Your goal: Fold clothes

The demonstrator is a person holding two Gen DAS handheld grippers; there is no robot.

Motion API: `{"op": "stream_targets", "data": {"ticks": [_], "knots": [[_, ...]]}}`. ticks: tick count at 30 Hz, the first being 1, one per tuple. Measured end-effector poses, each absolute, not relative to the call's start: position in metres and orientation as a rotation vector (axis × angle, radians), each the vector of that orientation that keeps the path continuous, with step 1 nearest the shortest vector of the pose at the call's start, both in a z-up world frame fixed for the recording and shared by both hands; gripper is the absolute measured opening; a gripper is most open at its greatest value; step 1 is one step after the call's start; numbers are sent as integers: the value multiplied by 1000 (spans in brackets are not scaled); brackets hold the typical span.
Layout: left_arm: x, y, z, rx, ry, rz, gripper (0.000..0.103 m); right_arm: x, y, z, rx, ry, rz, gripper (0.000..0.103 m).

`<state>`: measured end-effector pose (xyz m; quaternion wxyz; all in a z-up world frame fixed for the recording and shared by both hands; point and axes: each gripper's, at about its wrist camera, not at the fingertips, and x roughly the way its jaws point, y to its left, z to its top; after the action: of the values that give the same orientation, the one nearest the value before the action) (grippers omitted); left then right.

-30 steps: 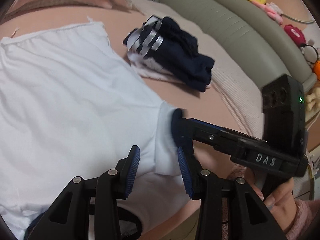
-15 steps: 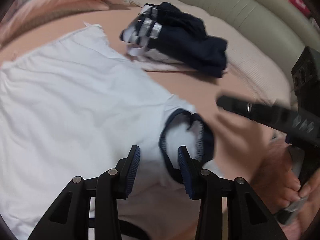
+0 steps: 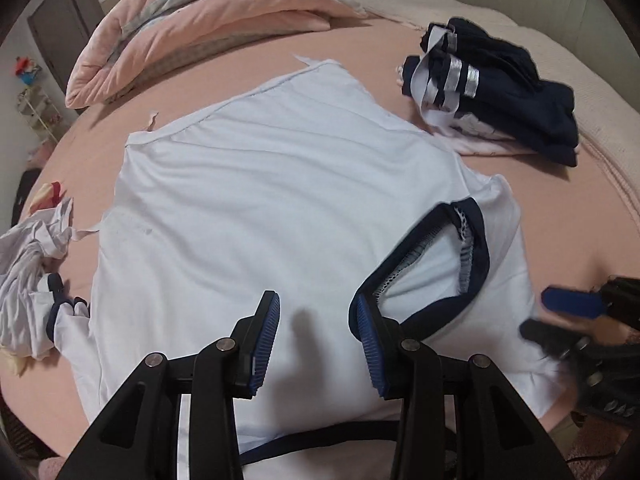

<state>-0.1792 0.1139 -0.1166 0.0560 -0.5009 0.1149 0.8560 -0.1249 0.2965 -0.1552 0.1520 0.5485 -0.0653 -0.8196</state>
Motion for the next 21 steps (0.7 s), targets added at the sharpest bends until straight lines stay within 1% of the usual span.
{"op": "stream_targets", "data": {"ticks": [1, 2, 4, 6, 7, 8, 9, 11, 12, 13, 15, 16, 18, 20, 21], "knots": [[-179, 113, -118, -1539, 381, 2597, 41, -123, 295, -158, 1612, -171, -2326, 41], [-180, 110, -122, -1560, 402, 2600, 41, -119, 297, -158, 1627, -184, -2313, 41], [-184, 100, -129, -1613, 379, 2633, 41, -109, 302, -156, 1641, -226, -2297, 43], [-187, 82, -124, -1570, 108, 2572, 40, -108, 305, -147, 1628, -235, -2328, 43], [-187, 75, -120, -1537, 7, 2551, 40, -109, 307, -142, 1620, -236, -2347, 43], [-187, 70, -116, -1501, -84, 2530, 41, -113, 306, -133, 1584, -212, -2382, 43], [-188, 68, -112, -1468, -92, 2530, 41, -119, 303, -124, 1541, -182, -2402, 43], [-190, 72, -108, -1424, -36, 2513, 41, -139, 294, -109, 1482, -114, -2410, 43], [-193, 73, -107, -1400, -42, 2481, 41, -152, 288, -105, 1494, -60, -2398, 43], [-191, 75, -105, -1376, -76, 2442, 41, -165, 282, -106, 1535, 7, -2388, 43], [-197, 78, -100, -1324, -179, 2343, 41, -183, 279, -109, 1613, 84, -2402, 43], [-202, 82, -99, -1313, -199, 2298, 41, -191, 278, -112, 1650, 119, -2410, 43], [-212, 100, -99, -1327, -99, 2274, 41, -198, 287, -115, 1683, 74, -2415, 43], [-225, 117, -104, -1365, 56, 2283, 41, -201, 295, -124, 1717, -12, -2355, 43], [-231, 126, -107, -1388, 126, 2280, 41, -203, 297, -127, 1719, -21, -2351, 43]]}}
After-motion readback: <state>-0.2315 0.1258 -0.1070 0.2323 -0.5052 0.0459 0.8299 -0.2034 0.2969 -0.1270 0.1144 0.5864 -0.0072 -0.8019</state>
